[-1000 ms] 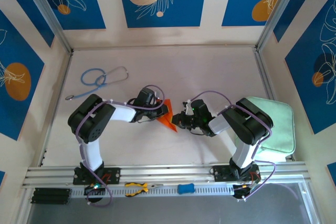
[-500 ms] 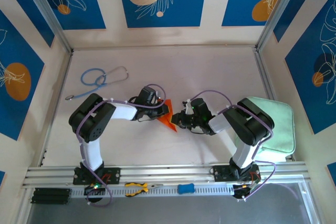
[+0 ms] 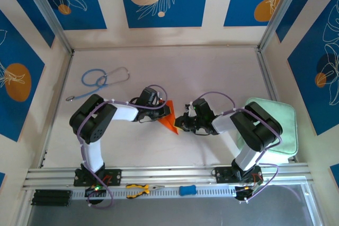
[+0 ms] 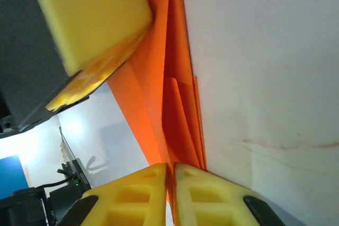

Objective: Fold a paper plane with a square sheet of paper (pick it up from the middle)
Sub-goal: Fourth fold the wing at the center of the table.

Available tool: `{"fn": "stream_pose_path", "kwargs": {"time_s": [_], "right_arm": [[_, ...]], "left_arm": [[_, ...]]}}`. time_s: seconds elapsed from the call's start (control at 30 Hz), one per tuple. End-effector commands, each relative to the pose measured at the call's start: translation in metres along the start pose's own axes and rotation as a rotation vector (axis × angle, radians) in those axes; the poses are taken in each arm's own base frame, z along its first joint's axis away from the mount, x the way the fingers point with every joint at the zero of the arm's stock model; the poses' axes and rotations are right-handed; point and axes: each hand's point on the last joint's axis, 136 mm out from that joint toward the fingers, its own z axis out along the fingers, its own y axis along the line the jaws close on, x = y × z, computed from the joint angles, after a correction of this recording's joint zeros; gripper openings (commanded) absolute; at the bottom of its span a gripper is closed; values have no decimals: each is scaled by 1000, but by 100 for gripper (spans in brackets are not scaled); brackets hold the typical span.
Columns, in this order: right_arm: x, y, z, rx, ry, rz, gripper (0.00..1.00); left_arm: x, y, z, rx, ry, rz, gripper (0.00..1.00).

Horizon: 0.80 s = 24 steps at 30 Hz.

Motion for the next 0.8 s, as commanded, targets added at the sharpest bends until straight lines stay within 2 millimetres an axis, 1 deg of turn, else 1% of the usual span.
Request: {"fn": "stream_pose_path", "kwargs": {"time_s": [0.0,0.07,0.2,0.4,0.47,0.57,0.67,0.77], "right_arm": [[28,-27,-3,108,102,66,12],[31,-27,-4,112,112,66,11],[35,-29,-6,129,132,72,16],[39,-25,-12,148,152,48,18],[40,-24,-11,154,161,25,19],[40,-26,-9,189,165,8,21],[38,-30,-8,218,151,6,21],[37,-35,-9,237,141,12,17]], "left_arm": [[19,27,7,-69,53,-30,6],[19,28,8,-67,52,-37,6],[20,29,9,-61,50,-45,6],[19,29,9,-60,48,-46,6],[20,28,9,-58,49,-45,6],[19,27,10,-53,52,-47,6],[19,27,10,-50,52,-48,6],[20,27,10,-49,54,-47,6]]}}
